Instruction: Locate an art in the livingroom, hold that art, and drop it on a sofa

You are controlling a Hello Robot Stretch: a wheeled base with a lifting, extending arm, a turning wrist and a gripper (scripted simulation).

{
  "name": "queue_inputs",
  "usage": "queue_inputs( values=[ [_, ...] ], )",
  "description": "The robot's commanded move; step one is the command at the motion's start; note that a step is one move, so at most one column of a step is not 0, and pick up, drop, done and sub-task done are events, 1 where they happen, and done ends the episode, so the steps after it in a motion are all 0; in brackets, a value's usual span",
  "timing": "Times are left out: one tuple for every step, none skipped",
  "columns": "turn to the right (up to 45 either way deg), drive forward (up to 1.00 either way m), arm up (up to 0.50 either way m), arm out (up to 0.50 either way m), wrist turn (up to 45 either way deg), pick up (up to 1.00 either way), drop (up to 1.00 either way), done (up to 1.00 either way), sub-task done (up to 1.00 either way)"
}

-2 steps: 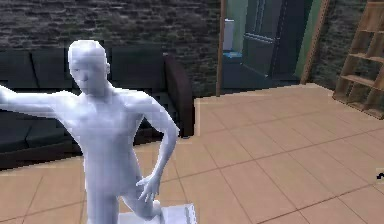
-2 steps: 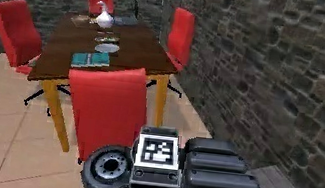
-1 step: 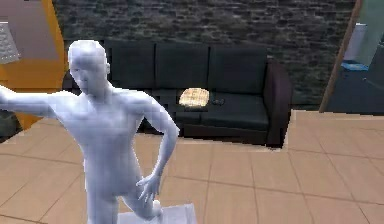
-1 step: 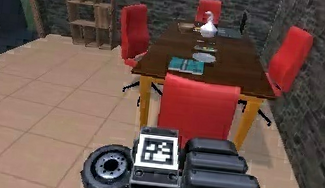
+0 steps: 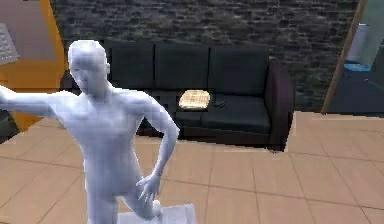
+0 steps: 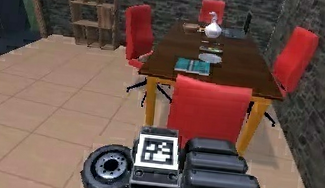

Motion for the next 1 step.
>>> queue_inputs(
  values=[
    [-12.0, 0.0, 0.0, 0.0, 0.0, 0.0, 0.0, 0.0, 0.0]
  ],
)
